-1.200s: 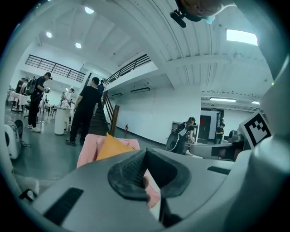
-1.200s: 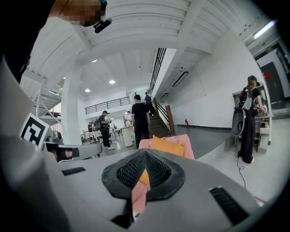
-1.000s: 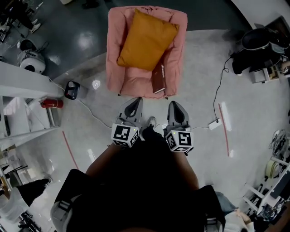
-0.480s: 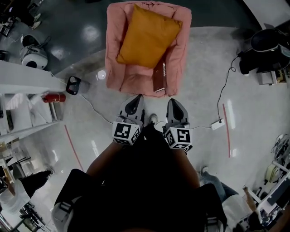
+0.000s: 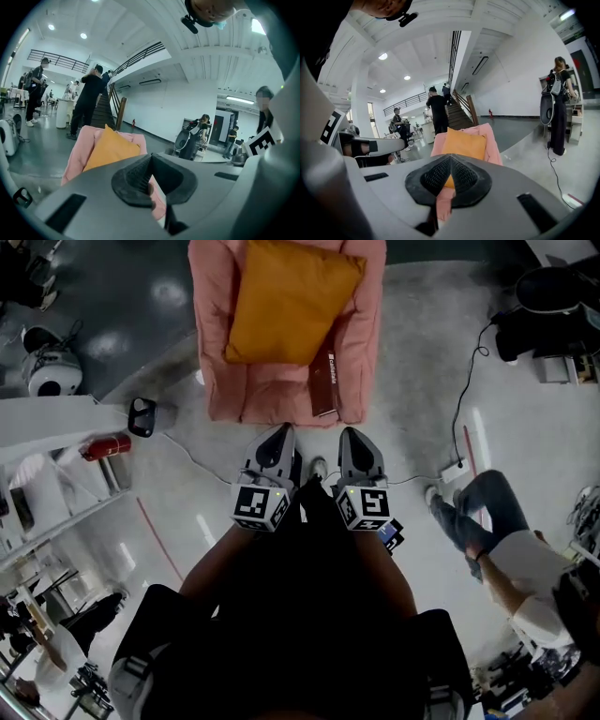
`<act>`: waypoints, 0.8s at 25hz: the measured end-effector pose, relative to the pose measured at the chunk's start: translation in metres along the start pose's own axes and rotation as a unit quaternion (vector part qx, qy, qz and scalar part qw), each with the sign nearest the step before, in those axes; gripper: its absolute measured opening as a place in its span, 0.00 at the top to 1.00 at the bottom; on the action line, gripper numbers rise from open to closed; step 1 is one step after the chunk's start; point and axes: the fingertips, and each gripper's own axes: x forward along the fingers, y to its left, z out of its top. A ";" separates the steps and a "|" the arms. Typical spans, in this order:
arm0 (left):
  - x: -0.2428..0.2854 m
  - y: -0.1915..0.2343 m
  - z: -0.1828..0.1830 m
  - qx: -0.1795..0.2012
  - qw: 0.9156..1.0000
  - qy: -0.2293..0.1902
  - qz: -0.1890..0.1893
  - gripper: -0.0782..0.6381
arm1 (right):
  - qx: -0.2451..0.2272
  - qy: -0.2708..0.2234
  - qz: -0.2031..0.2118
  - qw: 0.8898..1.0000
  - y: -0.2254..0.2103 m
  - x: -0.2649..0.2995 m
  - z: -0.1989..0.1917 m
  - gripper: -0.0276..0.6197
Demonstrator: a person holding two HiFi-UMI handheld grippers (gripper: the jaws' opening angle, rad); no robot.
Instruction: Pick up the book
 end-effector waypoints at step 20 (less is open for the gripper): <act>0.096 0.050 -0.029 -0.030 0.997 0.062 -0.022 0.88 | 0.041 0.091 -0.044 0.994 -0.056 0.107 -0.065 0.95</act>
